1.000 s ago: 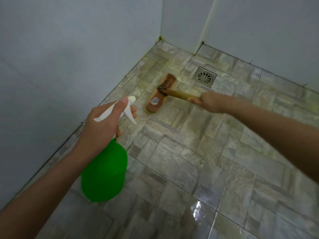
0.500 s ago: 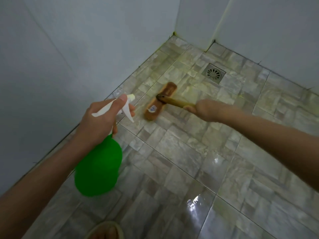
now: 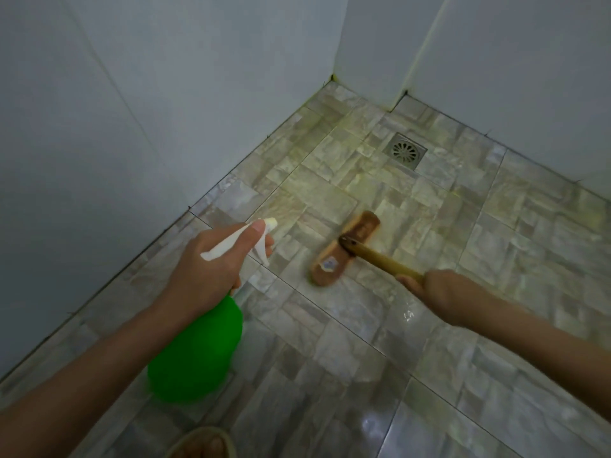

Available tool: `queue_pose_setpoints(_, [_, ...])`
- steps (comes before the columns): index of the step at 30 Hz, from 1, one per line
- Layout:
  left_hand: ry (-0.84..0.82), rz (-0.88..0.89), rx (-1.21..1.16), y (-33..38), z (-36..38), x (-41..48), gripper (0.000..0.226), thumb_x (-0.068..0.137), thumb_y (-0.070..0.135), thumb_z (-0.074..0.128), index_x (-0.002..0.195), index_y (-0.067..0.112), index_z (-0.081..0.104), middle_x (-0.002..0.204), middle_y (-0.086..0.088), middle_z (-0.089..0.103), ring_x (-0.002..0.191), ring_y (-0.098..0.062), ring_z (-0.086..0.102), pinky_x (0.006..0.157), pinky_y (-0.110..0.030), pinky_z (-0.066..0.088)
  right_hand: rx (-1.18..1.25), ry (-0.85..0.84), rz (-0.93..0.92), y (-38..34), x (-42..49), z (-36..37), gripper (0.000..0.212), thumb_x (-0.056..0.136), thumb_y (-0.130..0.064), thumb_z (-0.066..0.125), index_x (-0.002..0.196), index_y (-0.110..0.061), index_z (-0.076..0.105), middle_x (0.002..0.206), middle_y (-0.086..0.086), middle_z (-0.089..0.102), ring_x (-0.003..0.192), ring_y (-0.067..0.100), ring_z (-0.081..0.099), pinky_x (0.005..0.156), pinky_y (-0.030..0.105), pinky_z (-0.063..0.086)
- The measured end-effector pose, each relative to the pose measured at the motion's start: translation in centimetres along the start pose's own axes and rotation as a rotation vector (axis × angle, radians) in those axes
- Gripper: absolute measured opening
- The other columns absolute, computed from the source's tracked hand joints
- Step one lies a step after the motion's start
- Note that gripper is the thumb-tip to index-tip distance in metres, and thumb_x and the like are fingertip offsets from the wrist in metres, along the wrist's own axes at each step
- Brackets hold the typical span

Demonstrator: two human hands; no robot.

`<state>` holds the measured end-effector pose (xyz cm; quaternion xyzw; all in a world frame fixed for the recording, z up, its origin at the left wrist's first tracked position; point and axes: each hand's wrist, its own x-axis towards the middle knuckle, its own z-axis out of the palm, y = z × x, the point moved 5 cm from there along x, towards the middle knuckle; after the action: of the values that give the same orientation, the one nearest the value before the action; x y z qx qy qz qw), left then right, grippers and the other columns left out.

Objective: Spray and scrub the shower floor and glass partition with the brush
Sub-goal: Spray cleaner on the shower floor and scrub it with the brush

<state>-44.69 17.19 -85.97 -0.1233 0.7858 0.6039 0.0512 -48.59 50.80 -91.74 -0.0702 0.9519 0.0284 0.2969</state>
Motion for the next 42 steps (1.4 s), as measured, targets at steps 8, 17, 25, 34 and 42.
queue_pose_setpoints(8, [-0.016, -0.013, 0.000, -0.8, 1.4, -0.3, 0.043, 0.089, 0.062, 0.052, 0.081, 0.031, 0.080, 0.085, 0.001, 0.078, 0.042, -0.007, 0.050, 0.043, -0.019, 0.044, 0.172, 0.034, 0.025, -0.3, -0.2, 2.4, 0.060, 0.092, -0.063, 0.021, 0.063, -0.017, 0.044, 0.061, 0.000, 0.051, 0.053, 0.015, 0.051, 0.059, 0.028, 0.044])
queue_pose_setpoints(17, [-0.155, -0.021, 0.028, 0.1, 5.9, -1.0, 0.045, 0.083, 0.060, 0.050, 0.081, 0.027, 0.081, 0.081, 0.001, 0.078, 0.045, -0.008, 0.051, 0.044, -0.020, 0.043, 0.155, 0.096, 0.142, 5.4, -3.1, 2.8, 0.056, 0.092, -0.061, 0.020, 0.083, -0.013, 0.048, 0.070, 0.003, 0.056, 0.061, 0.019, 0.057, 0.063, 0.034, 0.050])
queue_pose_setpoints(25, [-0.285, 0.000, 0.031, 0.5, 10.0, -1.9, 0.045, 0.084, 0.056, 0.051, 0.094, 0.023, 0.080, 0.090, 0.006, 0.079, 0.040, -0.002, 0.048, 0.042, -0.017, 0.041, 0.116, -0.008, 0.286, 6.9, -19.7, 11.3, 0.038, 0.092, -0.059, 0.014, 0.101, -0.027, 0.033, 0.071, -0.005, 0.053, 0.060, 0.009, 0.057, 0.050, 0.020, 0.040])
queue_pose_setpoints(34, [-0.413, 0.075, 0.151, 0.7, 12.0, -3.2, 0.046, 0.086, 0.065, 0.052, 0.084, 0.030, 0.080, 0.089, -0.009, 0.077, 0.042, -0.004, 0.052, 0.045, -0.018, 0.044, 0.201, 0.084, 0.295, 4.2, -11.4, 9.4, 0.038, 0.100, -0.047, 0.027, 0.102, -0.012, 0.042, 0.089, 0.010, 0.063, 0.081, 0.030, 0.063, 0.060, 0.032, 0.038])
queue_pose_setpoints(42, [-0.421, 0.076, 0.164, 1.5, 13.3, -5.1, 0.036, 0.095, 0.044, 0.053, 0.082, 0.022, 0.078, 0.062, 0.017, 0.070, 0.042, 0.001, 0.051, 0.046, -0.013, 0.043, 0.253, -0.193, 0.530, 5.6, -26.3, 15.8, 0.084, 0.055, -0.084, -0.020, 0.088, -0.028, 0.034, 0.075, -0.009, 0.052, 0.065, 0.003, 0.057, 0.054, 0.018, 0.042])
